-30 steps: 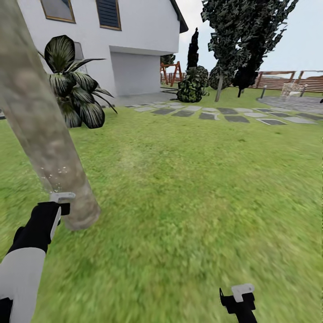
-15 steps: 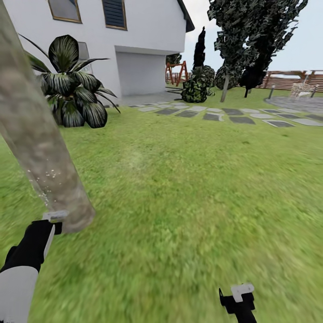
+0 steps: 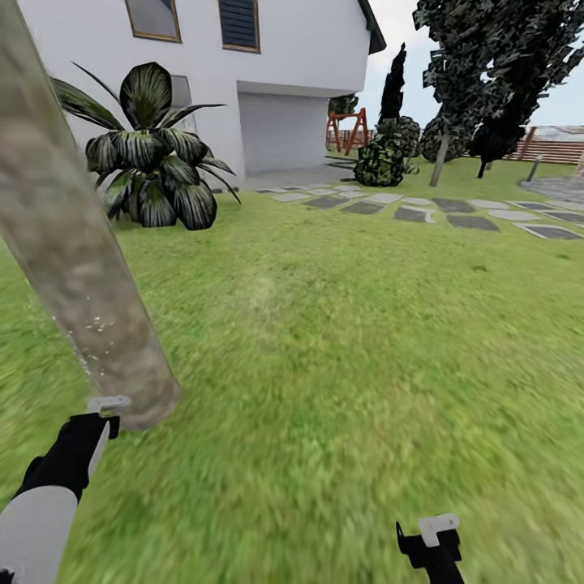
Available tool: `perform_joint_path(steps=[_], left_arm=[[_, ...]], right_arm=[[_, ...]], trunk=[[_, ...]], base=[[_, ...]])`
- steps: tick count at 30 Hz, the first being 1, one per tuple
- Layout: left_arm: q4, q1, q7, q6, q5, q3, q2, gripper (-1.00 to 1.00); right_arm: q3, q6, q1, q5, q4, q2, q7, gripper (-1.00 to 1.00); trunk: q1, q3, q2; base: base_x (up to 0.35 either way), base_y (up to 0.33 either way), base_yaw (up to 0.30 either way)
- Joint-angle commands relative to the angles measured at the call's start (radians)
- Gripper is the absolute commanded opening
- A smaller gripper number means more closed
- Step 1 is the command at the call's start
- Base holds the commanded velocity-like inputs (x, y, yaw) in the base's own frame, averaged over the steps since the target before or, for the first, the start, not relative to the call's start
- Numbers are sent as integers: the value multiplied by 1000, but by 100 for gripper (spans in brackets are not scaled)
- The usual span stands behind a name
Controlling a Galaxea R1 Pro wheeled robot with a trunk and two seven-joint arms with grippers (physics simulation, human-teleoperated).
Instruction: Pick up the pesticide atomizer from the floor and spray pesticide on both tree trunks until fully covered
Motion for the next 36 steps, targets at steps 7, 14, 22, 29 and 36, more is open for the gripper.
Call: perform_joint_path(steps=[7,14,22,29,36], left_arm=[[51,0,4,-91,-3,2,4,-100],[56,0,4,-103,0,2,-5,-100],[64,0,49,-133,-5,88,-4,-100],[91,0,109,-161,-1,88,-17,-100],[94,0,103,-162,0,86,-32,-100]], right_arm=[[-1,-1,0,1,43,-2,0,100],[0,-1,0,1,44,-2,0,100],[0,-1,0,1,44,-2,0,100],[0,-1,0,1,44,-2,0,100],[0,-1,0,1,44,-2,0,100]], trunk=[[0,0,0],[0,0,0],[0,0,0],[0,0,0],[0,0,0]], base=[[283,-148,1],[160,-218,141],[2,-274,276],[-111,-211,277],[47,-54,212]])
